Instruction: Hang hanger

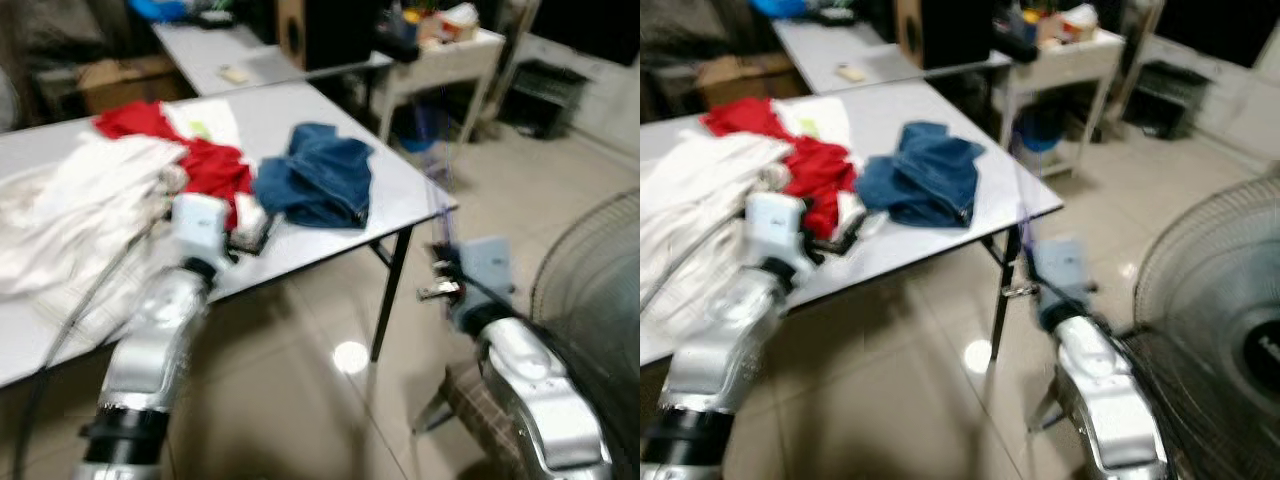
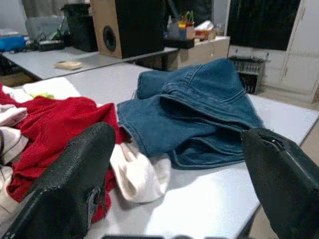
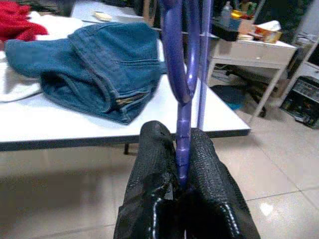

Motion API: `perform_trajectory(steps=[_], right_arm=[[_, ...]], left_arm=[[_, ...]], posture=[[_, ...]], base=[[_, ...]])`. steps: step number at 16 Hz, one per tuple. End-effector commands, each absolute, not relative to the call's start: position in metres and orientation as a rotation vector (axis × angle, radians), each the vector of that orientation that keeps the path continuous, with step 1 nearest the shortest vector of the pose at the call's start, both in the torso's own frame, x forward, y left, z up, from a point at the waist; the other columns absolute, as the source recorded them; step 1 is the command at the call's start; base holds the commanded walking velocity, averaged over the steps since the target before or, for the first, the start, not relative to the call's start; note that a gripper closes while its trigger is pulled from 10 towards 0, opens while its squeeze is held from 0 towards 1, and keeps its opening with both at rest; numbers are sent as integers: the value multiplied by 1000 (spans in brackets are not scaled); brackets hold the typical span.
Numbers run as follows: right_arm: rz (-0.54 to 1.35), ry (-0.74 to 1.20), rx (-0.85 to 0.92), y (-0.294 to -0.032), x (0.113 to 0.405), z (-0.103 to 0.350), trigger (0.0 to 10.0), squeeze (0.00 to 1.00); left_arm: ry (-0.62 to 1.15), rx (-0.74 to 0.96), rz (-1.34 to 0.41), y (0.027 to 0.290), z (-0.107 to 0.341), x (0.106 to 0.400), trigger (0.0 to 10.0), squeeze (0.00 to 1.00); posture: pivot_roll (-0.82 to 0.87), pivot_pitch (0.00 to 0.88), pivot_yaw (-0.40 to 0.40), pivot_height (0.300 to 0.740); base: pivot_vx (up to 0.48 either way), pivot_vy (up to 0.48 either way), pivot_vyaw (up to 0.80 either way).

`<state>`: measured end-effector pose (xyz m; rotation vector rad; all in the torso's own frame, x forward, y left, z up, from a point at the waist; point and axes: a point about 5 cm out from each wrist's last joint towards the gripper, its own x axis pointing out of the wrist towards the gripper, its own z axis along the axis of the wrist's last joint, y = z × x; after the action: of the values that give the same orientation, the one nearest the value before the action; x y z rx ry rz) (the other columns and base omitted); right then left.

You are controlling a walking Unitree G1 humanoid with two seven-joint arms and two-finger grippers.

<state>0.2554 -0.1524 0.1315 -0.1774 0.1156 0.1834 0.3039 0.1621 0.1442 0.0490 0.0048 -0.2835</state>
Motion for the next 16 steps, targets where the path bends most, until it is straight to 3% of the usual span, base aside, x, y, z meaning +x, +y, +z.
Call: perform_trajectory(steps=[1,3,7,16], right_arm=[[153,113,-190,-161,255,132,10000,0],[152,117,-187,-163,255,132,10000,0],[143,152,-171,-167,256,129,10000,0],[147,125,-212,-169,259,132,10000,0]], left_arm=[[-7,48,-325,150,146,305,10000,1000],[-7,50,-336,148,145,305,10000,1000],[-8,75,-362,145,145,306,10000,1000],[-16,218,-457,140,147,313,10000,1000]], posture=[[-112,0,20,740],[-112,0,20,740],[-115,0,20,740],[-111,0,17,740]], base=[[334,0,0],[332,0,0],[333,0,-730],[319,0,0]])
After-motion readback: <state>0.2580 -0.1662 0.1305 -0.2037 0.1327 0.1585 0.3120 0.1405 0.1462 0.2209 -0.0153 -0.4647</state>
